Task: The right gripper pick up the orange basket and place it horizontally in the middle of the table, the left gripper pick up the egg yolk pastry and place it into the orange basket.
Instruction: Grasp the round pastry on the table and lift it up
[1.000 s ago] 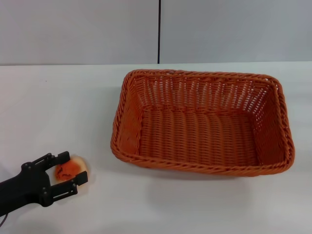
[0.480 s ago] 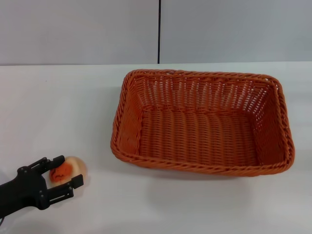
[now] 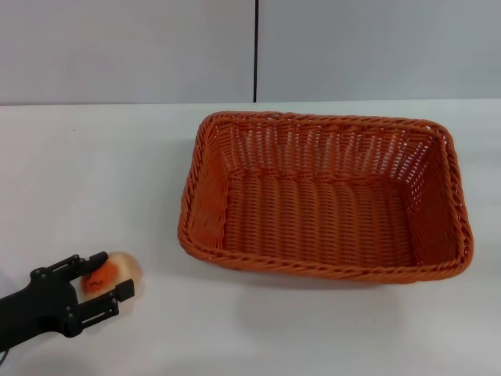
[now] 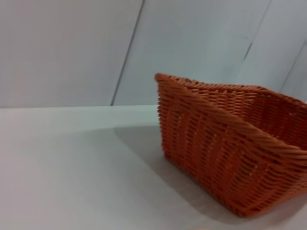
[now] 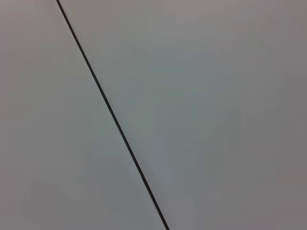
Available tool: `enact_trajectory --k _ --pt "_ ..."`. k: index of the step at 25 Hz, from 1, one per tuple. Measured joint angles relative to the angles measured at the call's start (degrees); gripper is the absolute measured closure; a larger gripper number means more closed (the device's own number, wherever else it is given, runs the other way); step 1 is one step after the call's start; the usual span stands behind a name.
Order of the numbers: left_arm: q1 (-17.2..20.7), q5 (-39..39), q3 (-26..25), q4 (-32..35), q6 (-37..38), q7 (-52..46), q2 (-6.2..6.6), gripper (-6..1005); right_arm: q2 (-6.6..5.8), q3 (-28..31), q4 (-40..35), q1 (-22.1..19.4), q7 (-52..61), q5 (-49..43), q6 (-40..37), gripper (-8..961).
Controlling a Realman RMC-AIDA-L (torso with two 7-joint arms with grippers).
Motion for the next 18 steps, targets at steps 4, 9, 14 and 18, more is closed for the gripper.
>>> enact_trajectory --k 4,9,14,18 --pt "-0.16 0.09 0.00 0.03 0.36 0.53 -0.03 300 0.00 0.00 0.00 0.00 0.00 0.00 0.02 563" --pt "-0.21 0.13 -0.06 0.12 0.14 1.39 -0.32 405 0.00 0.00 0.03 0.01 0.01 0.00 0.04 563" --pt "-0.35 0.16 -0.14 0.00 -0.02 1.43 -0.33 575 0.03 0.00 0.11 0.01 0.02 -0.01 0.06 563" --pt "-0.47 0.16 -0.16 0.00 0.04 1.43 -0.33 709 0.06 0.00 0.76 0.01 0.01 -0.03 0.07 563"
